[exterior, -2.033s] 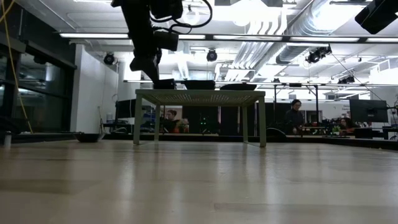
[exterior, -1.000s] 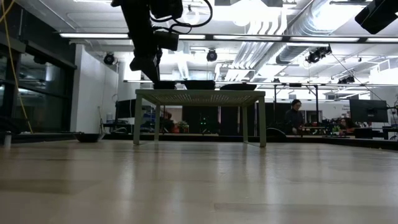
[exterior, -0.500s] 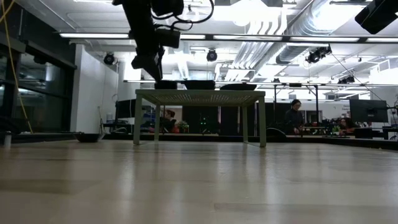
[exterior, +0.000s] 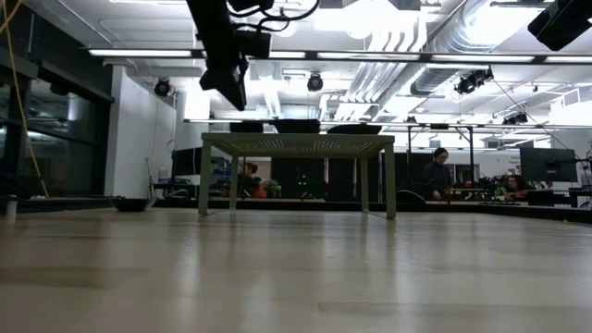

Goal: Pick & Place Mini shaped plates
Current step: Stack the leaf shaped plate on top of the leaf shaped plate on the shelf

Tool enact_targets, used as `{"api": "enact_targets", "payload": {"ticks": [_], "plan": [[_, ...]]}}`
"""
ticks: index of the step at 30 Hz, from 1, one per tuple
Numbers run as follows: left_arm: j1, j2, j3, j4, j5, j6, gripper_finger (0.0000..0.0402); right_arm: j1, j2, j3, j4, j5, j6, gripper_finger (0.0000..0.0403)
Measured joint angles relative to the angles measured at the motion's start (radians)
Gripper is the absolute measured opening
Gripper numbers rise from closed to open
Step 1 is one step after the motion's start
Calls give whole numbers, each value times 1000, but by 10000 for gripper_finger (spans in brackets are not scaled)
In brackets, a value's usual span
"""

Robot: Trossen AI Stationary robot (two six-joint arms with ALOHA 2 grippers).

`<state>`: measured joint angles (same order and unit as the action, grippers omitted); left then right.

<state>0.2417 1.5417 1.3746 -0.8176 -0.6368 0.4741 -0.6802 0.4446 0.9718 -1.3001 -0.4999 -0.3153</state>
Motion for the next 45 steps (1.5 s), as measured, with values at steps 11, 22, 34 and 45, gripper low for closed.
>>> {"api": "enact_targets", "payload": {"ticks": [11,22,34,45], "plan": [[0,0,0,-24,2,-7,90,0,0,0,0,0,0,106],[0,-13,1,-9,33,-83,90,0,0,0,0,0,0,106],[112,-143,2,-75,41,-571,90,0,0,0,0,0,0,106],[357,-191,2,-84,216,-721,94,0,0,0,0,0,0,106]]}}
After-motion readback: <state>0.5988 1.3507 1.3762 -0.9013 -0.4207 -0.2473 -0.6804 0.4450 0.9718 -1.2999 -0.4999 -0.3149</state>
